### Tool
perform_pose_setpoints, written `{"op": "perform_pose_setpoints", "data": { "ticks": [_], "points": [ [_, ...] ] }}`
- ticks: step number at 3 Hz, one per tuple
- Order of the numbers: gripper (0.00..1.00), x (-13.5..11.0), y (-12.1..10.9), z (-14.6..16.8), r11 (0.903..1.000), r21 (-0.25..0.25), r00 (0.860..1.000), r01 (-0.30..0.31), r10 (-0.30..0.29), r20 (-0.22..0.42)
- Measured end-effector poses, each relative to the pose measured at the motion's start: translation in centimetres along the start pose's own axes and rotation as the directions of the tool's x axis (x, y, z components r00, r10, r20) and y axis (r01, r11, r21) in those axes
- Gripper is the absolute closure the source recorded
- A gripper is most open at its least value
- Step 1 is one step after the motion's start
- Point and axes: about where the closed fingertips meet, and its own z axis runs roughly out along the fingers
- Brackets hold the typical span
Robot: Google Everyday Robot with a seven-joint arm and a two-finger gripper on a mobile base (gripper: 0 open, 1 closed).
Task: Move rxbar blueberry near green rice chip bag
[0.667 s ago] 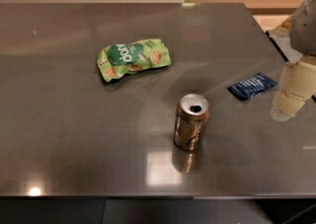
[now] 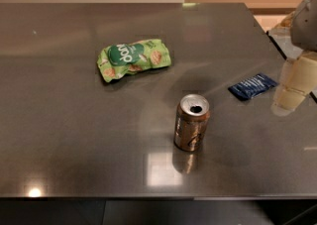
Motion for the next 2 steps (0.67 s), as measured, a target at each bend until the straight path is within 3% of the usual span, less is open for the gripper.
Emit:
{"op": "perform_pose_setpoints", "data": {
  "ticks": [2],
  "points": [
    [0.0, 0.8, -4.4, 2.3, 0.9983, -0.049, 0.999, 0.033, -0.032, 0.033]
  ]
}}
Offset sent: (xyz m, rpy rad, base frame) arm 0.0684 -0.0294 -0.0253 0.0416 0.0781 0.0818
